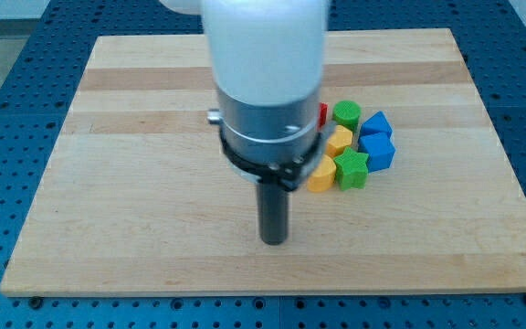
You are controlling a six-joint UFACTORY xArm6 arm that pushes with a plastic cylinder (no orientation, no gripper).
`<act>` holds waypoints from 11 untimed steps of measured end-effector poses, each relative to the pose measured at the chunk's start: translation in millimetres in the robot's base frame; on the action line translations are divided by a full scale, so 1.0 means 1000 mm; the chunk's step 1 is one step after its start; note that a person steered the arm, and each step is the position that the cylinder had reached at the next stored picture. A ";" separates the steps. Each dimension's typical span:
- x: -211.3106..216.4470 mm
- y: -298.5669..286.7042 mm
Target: Push the green star into the yellow blocks
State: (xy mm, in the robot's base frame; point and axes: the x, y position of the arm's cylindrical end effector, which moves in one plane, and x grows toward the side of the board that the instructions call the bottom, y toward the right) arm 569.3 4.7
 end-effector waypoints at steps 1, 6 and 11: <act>-0.013 0.024; -0.064 0.032; -0.074 0.096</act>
